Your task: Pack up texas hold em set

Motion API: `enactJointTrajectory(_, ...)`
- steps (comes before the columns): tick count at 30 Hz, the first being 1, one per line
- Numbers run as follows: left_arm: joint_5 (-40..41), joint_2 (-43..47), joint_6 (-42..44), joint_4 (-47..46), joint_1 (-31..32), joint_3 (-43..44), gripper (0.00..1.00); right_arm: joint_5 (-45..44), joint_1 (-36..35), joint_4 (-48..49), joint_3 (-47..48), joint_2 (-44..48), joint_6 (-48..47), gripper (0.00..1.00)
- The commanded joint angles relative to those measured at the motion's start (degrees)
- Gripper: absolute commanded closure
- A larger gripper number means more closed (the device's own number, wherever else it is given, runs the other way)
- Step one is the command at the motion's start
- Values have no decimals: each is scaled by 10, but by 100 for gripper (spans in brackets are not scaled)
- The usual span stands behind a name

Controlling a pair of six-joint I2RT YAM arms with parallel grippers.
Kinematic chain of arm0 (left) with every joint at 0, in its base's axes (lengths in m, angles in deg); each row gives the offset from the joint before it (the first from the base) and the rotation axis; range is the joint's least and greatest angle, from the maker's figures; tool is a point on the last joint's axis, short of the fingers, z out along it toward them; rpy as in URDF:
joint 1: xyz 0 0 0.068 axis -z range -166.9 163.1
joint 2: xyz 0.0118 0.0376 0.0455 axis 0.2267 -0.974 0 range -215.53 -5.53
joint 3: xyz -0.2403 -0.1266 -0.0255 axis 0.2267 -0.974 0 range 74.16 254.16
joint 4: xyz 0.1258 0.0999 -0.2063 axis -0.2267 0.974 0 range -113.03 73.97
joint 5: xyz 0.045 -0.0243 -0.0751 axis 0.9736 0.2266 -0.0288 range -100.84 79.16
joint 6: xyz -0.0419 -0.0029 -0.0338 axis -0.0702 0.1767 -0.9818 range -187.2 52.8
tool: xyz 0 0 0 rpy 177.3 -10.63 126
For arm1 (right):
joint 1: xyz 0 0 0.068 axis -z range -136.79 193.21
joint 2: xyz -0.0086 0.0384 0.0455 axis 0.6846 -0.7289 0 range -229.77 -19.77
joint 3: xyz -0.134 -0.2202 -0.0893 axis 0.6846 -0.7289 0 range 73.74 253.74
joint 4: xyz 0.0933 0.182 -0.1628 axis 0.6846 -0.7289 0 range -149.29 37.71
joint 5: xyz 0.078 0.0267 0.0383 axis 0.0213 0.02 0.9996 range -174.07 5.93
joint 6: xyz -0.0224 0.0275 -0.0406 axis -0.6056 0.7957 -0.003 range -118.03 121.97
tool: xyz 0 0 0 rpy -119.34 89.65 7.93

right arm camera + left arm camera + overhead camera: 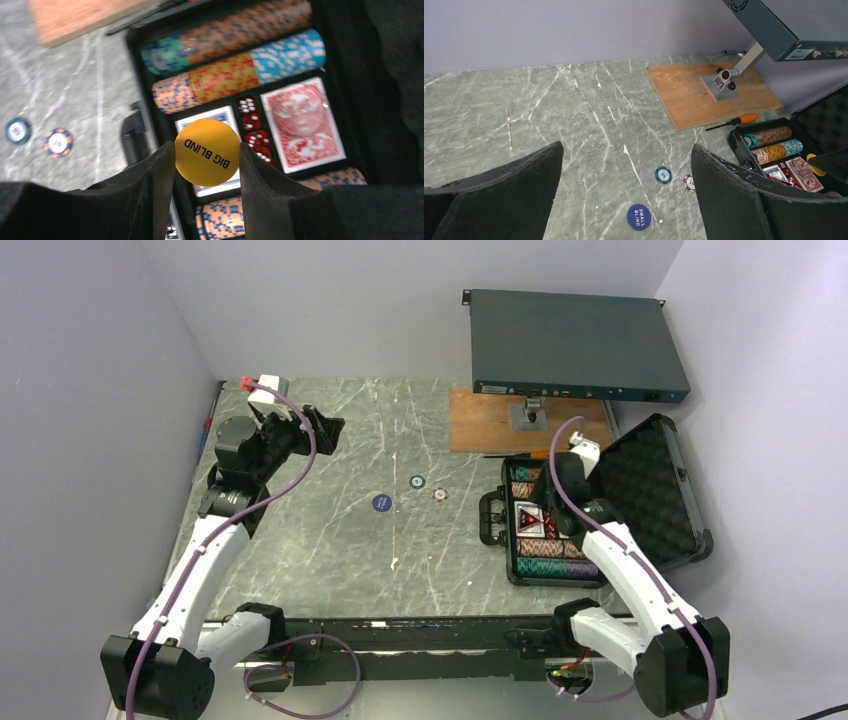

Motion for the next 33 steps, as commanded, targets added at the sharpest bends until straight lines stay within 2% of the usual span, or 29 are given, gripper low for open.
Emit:
enactJointTrajectory(1,-10,11,-7,-30,-2,19,1,61,80,-57,-11,-19,28,76)
enactJointTrajectory(6,-7,10,-5,-30,-2,20,1,153,171,-54,-29,-53,34,82)
enactJointTrajectory(12,-10,9,-6,-29,-2,21,1,176,221,-66,-42,-71,40,83)
enactJointTrajectory(24,-8,10,-6,-28,-2,21,1,168,244,-19,-56,-116,56,86)
enactJointTrajectory(33,-10,9,-7,-29,-2,21,1,114,248,8,-58,-125,60,87)
